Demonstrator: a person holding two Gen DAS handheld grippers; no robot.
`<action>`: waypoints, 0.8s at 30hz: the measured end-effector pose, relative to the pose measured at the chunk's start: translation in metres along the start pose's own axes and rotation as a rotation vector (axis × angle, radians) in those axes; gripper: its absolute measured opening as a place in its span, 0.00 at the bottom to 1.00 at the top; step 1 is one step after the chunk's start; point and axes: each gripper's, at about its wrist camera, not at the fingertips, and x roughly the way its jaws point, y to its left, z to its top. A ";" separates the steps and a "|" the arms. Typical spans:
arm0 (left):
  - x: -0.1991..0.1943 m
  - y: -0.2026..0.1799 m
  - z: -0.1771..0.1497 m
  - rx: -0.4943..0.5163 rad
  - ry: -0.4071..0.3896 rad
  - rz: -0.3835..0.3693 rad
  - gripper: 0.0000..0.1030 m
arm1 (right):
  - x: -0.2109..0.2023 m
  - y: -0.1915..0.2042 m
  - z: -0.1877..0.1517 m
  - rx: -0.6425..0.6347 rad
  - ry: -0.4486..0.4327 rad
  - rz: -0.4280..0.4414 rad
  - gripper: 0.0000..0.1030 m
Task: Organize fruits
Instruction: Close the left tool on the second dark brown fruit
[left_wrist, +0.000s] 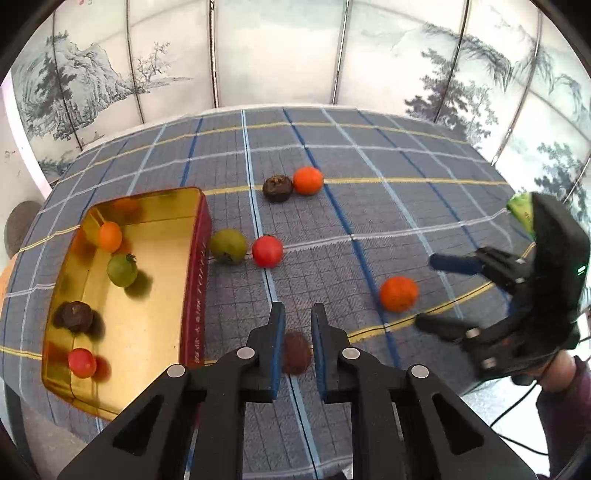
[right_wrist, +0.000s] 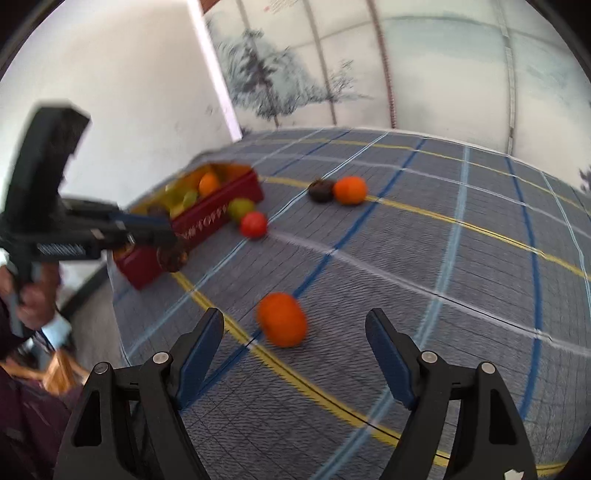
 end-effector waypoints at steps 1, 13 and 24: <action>-0.004 0.001 -0.001 0.001 -0.008 -0.002 0.14 | 0.004 0.004 0.001 -0.015 0.007 -0.007 0.74; 0.022 -0.005 -0.027 0.075 0.097 -0.035 0.16 | 0.033 0.003 0.001 -0.031 0.082 -0.040 0.69; 0.064 0.008 -0.013 -0.093 0.181 -0.196 0.41 | 0.034 0.000 0.001 -0.032 0.087 -0.011 0.69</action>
